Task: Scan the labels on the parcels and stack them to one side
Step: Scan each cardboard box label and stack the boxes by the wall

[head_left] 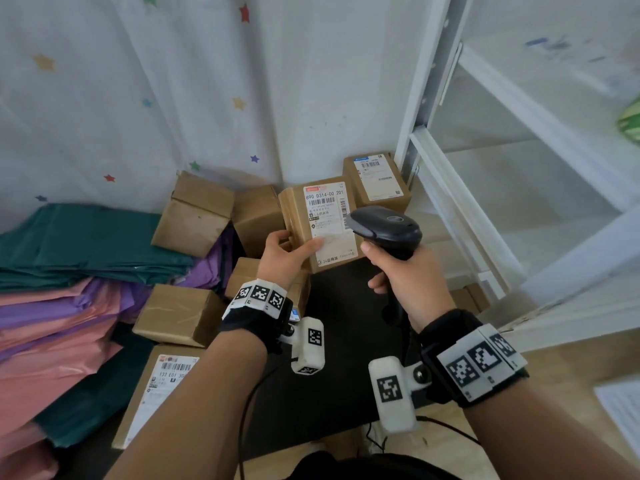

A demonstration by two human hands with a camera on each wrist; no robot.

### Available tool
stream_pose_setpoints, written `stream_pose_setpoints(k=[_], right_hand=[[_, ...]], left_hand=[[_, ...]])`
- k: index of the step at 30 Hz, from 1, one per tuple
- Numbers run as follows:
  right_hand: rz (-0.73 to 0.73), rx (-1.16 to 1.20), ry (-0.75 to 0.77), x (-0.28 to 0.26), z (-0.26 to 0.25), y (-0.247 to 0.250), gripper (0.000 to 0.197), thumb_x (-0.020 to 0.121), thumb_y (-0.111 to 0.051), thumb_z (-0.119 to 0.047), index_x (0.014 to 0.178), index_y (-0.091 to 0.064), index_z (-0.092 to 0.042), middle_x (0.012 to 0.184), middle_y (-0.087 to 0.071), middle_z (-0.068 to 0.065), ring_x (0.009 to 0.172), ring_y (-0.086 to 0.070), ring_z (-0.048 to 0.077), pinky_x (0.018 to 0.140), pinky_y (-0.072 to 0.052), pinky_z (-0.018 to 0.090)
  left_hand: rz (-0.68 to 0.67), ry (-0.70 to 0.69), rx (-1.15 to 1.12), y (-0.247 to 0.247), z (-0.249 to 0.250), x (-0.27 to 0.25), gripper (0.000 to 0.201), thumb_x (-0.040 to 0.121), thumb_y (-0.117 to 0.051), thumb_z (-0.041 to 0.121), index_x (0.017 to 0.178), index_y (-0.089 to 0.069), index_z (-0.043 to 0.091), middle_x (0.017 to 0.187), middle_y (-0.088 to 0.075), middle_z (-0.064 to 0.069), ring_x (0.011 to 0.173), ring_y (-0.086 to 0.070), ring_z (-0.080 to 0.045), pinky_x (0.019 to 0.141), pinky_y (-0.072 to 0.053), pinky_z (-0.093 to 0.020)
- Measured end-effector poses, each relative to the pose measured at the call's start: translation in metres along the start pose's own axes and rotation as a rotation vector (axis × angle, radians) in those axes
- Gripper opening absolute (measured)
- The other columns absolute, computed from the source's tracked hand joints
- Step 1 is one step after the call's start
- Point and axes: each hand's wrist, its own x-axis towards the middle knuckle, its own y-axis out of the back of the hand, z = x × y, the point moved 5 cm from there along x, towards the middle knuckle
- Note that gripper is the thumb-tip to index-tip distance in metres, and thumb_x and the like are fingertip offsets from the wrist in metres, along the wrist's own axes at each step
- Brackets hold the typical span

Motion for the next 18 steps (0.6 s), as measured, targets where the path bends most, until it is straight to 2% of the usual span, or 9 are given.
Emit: stream_pose_setpoints(k=[2, 4, 8, 10, 13, 15, 18], right_hand=[[0.035, 0.004, -0.006, 0.003, 0.0, 0.006, 0.018, 0.086, -0.073, -0.04, 0.098, -0.065, -0.029, 0.071, -0.073, -0.007, 0.057, -0.069, 0.01, 0.056, -0.056, 0.021], [0.092, 0.022, -0.01, 0.008, 0.0, 0.014, 0.019, 0.085, -0.073, -0.041, 0.097, -0.065, -0.028, 0.073, -0.073, -0.012, 0.058, -0.07, 0.01, 0.054, -0.055, 0.019], [0.209, 0.02, -0.041, 0.019, 0.001, 0.031, 0.016, 0.083, -0.073, -0.045, 0.087, -0.061, -0.036, 0.069, -0.072, -0.014, 0.058, -0.069, 0.003, 0.046, -0.048, 0.01], [0.268, 0.044, -0.056, 0.024, 0.003, 0.038, 0.016, 0.081, -0.075, -0.044, 0.085, -0.061, -0.038, 0.069, -0.072, -0.008, 0.057, -0.068, 0.002, 0.045, -0.046, 0.009], [0.293, 0.07, -0.081, 0.032, 0.006, 0.047, 0.018, 0.08, -0.077, -0.042, 0.087, -0.061, -0.038, 0.069, -0.072, -0.011, 0.055, -0.068, 0.003, 0.046, -0.046, 0.01], [0.297, 0.065, -0.096, 0.035, 0.006, 0.053, 0.019, 0.08, -0.077, -0.043, 0.089, -0.061, -0.037, 0.067, -0.072, -0.011, 0.054, -0.068, 0.003, 0.044, -0.045, 0.009], [0.31, 0.042, -0.096, 0.04, 0.005, 0.061, 0.024, 0.08, -0.076, -0.043, 0.099, -0.065, -0.033, 0.067, -0.073, -0.002, 0.054, -0.068, 0.004, 0.044, -0.044, 0.009]], left_hand=[[-0.025, 0.007, -0.041, -0.006, 0.011, 0.005, 0.079, 0.071, -0.078, 0.044, 0.135, -0.039, 0.018, 0.121, -0.062, 0.0, 0.102, -0.064, -0.015, 0.085, -0.055, -0.035], [-0.06, 0.016, -0.058, -0.016, 0.028, 0.012, 0.075, 0.074, -0.074, 0.049, 0.135, -0.039, 0.021, 0.119, -0.061, 0.002, 0.101, -0.063, -0.015, 0.082, -0.055, -0.036], [-0.174, 0.08, -0.121, -0.048, 0.068, 0.035, 0.057, 0.083, -0.064, 0.052, 0.125, -0.045, 0.019, 0.116, -0.064, -0.001, 0.104, -0.063, -0.021, 0.088, -0.054, -0.048], [-0.213, 0.1, -0.105, -0.068, 0.084, 0.047, 0.056, 0.086, -0.059, 0.054, 0.124, -0.049, 0.015, 0.116, -0.065, -0.005, 0.105, -0.064, -0.025, 0.087, -0.055, -0.046], [-0.228, 0.118, -0.015, -0.096, 0.1, 0.063, 0.059, 0.091, -0.051, 0.055, 0.128, -0.05, 0.01, 0.118, -0.063, -0.009, 0.105, -0.063, -0.028, 0.08, -0.057, -0.042], [-0.231, 0.107, 0.036, -0.111, 0.108, 0.073, 0.055, 0.094, -0.047, 0.049, 0.129, -0.05, 0.006, 0.121, -0.06, -0.013, 0.107, -0.061, -0.031, 0.086, -0.056, -0.045], [-0.235, 0.03, 0.094, -0.127, 0.117, 0.083, 0.048, 0.098, -0.046, 0.037, 0.129, -0.051, -0.001, 0.129, -0.056, -0.021, 0.114, -0.058, -0.036, 0.096, -0.05, -0.046]])
